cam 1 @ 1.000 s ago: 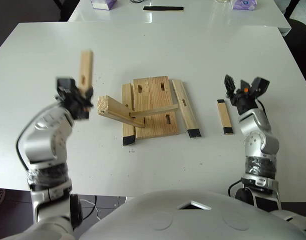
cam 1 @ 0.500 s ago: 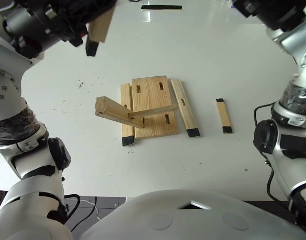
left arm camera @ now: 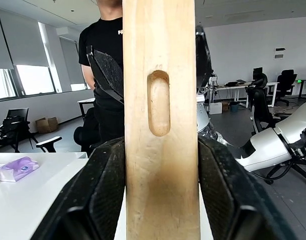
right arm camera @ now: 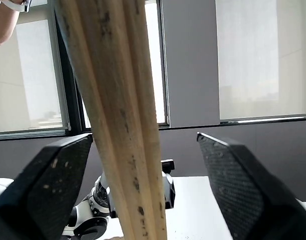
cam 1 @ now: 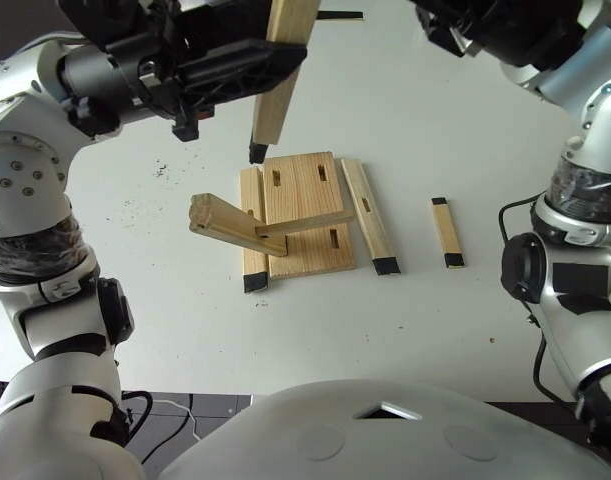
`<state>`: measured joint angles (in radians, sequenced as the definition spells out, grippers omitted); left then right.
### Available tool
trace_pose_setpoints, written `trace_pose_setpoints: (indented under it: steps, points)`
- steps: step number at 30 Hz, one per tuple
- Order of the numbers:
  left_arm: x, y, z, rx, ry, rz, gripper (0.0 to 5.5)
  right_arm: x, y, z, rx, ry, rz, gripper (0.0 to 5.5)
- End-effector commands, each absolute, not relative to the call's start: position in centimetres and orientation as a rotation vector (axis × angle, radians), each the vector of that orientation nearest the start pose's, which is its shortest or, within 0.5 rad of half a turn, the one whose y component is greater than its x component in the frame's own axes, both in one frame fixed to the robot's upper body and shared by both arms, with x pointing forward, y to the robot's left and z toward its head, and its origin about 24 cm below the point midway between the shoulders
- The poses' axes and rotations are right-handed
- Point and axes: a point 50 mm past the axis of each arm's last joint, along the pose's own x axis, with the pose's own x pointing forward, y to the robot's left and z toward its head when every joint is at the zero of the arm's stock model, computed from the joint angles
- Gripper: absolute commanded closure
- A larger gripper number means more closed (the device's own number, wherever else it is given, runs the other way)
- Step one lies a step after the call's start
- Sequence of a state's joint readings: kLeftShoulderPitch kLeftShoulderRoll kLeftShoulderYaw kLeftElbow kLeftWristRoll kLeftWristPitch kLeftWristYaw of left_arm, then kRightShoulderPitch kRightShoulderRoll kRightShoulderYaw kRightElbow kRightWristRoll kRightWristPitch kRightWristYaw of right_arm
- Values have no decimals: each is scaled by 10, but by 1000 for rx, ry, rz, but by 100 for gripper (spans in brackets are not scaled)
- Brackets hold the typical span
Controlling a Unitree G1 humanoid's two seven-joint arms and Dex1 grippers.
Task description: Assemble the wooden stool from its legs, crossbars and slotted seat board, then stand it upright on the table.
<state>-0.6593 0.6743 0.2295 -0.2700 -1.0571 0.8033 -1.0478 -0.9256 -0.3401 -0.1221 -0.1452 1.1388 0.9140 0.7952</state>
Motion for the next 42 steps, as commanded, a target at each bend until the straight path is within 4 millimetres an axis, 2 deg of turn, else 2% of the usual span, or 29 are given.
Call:
trace_pose_setpoints:
  steps: [1, 4, 8, 16, 24, 28, 37, 42]
  points:
    - [254, 177, 274, -30, -236, -1462, 346, 267, -96, 301, 347, -263, 1650, 163]
    - [254, 179, 270, 9, -217, -1457, 347, 267, -98, 303, 336, -271, 1649, 163]
    - [254, 177, 262, 93, -177, -1471, 347, 267, -88, 296, 274, -234, 1663, 163]
    - [255, 175, 259, 124, -172, -1493, 347, 271, -74, 287, 186, -196, 1684, 163]
    - [256, 178, 253, 151, -135, -1483, 347, 271, -79, 286, 181, -223, 1681, 275]
    - [257, 180, 250, 161, -124, -1476, 347, 273, -82, 279, 150, -213, 1673, 336]
    - [259, 177, 250, 159, -154, -1446, 347, 272, -88, 261, 92, -192, 1674, 343]
    - [266, 180, 250, 149, -184, -1364, 347, 280, -95, 264, 119, -193, 1625, 346]
